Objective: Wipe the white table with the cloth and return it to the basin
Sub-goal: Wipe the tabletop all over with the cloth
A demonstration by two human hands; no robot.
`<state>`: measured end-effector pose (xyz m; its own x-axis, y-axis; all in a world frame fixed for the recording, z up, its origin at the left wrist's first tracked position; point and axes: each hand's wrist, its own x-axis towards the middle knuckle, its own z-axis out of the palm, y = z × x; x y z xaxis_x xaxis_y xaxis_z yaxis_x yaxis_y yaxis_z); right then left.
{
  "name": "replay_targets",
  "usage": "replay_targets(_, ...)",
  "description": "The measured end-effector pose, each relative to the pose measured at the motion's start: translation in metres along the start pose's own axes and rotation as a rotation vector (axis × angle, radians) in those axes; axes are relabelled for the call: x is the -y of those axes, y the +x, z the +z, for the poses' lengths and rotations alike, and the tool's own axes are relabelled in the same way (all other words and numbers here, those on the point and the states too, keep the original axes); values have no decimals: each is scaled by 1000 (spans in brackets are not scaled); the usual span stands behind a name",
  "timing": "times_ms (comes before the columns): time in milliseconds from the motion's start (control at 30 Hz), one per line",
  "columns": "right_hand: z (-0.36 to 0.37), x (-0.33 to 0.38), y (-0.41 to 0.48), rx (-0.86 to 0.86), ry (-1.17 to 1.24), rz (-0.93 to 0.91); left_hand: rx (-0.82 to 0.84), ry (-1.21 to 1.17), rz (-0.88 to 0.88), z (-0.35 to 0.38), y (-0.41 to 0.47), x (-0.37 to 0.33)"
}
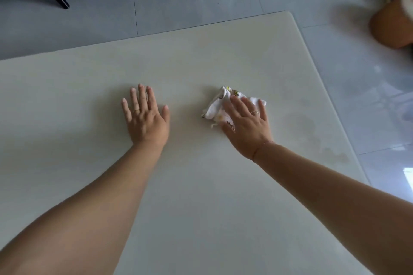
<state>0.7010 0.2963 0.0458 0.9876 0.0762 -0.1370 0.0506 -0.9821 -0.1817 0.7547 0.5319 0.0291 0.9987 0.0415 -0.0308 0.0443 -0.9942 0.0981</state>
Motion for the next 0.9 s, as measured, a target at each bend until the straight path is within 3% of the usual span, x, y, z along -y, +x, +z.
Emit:
replay_targets(100,0,6,8,-10,-28,-83,-54,-81,51,-5,-48,-34)
replay_targets(200,9,-4,11,-15,-20,-164,34,-128,185,1,-98,-64)
replay_targets(300,14,-24,13,-76,9,-175,45,-121,184,13,-109,-66)
replay_targets(467,14,-49,9,-138,158,367,60,-126,174,17,-108,-67)
replay_targets(533,24,-15,-8,-164,155,416,51,-145,171,18,-109,-66)
replay_targets(633,32,15,-50,-90,83,95,14,-155,176,18,-109,-65)
replay_targets(733,16,-36,-58,11,-13,-250,28,-173,168,16,-108,-66)
replay_targets(800,6,-75,-50,-2,5,-121,28,-174,165,17,-107,-67)
replay_targets(900,10,-72,-49,-106,138,334,22,-168,158,18,-107,-66)
